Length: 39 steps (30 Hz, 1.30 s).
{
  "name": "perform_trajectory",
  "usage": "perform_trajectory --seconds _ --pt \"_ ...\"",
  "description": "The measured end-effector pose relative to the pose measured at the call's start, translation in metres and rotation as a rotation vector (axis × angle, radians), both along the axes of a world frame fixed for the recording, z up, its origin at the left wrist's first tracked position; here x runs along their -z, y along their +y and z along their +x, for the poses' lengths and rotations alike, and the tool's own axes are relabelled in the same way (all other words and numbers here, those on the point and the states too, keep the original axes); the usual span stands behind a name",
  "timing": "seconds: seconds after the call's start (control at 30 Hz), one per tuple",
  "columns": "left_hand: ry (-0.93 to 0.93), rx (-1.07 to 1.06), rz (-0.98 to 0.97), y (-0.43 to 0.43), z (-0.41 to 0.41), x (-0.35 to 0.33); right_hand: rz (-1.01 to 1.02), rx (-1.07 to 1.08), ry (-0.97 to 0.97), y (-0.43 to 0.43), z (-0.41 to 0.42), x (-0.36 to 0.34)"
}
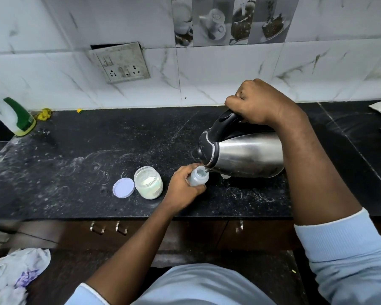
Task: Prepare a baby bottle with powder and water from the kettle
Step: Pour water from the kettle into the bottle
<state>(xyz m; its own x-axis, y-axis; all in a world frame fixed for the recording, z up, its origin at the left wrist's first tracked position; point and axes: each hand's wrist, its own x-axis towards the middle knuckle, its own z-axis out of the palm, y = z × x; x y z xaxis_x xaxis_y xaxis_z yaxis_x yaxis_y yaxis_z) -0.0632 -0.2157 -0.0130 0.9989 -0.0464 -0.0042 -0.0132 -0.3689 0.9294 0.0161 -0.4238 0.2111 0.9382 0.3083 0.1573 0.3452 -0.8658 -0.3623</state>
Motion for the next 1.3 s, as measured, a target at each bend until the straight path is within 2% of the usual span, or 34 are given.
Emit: perform_trajectory --seconds 0.6,1.3 --pt "0.003 0.0 0.063 0.002 0.007 0.002 -0.033 0.037 0.049 0.015 0.008 -0.007" --pt "0.003 -0.008 0.038 0.01 0.018 0.019 0.026 0.042 0.109 0.018 0.019 0.001"
